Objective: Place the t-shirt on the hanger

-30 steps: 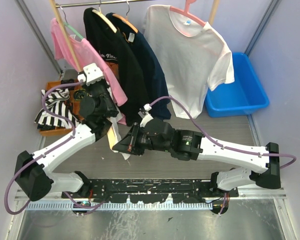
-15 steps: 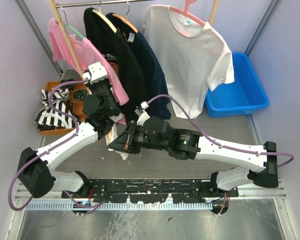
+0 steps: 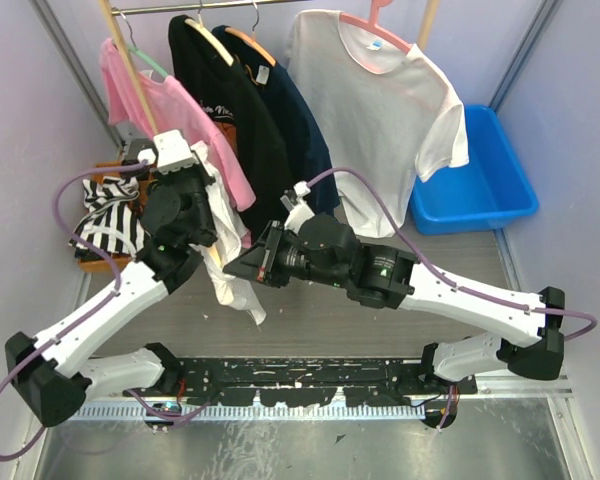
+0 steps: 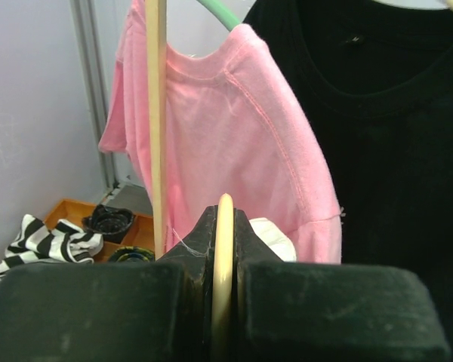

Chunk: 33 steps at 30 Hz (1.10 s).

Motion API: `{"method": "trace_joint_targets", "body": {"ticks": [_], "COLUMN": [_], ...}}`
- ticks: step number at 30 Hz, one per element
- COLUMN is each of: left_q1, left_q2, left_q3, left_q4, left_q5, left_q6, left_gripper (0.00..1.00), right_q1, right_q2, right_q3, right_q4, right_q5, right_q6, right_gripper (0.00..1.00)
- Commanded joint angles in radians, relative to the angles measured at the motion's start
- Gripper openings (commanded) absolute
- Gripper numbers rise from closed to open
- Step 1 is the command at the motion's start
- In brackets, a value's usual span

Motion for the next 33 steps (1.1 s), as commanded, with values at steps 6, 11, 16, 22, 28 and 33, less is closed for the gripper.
{"method": "trace_joint_targets", "body": {"ticks": [6, 11, 16, 22, 28, 33], "left_q1": [0.007, 0.006, -0.002, -0.003, -0.002, -0.002], "left_q2": [-0.113, -0.098, -0.107, -0.13, -0.128, -0.116], "left_q3": [0.088, 0.103, 0.118, 0.143, 0.181, 0.194], "left_q4": [-0.394, -0.489, -0.553, -0.607, -0.67, -0.7], "left_q5": [0.17, 0.213, 0.254, 0.291, 0.302, 0.308], "left_q6": [-0.248, -0.311, -0.352, -0.376, -0.384, -0.388], "left_gripper": [0.0, 0.0, 0.0, 0.0, 0.0, 0.0], "right_q1": [-0.08, -0.11, -0.172, -0.247, -0.278, -0.276], "right_q2": [0.007, 0.062, 0.091, 0.124, 0.149, 0.063], "right_q3": [0.13, 0.228, 0.255, 0.252, 0.266, 0.204], "right_q4": [-0.081, -0.111, -0.145, -0.15, -0.126, -0.079], "right_q5": [0.061, 0.043, 0.028, -0.007, -0.178, -0.22], "right_q6": [-0.179, -0.227, -0.259, -0.316, -0.367, -0.372], "right_gripper": [0.01, 0.01, 0.01, 0.01, 0.3, 0.51]}}
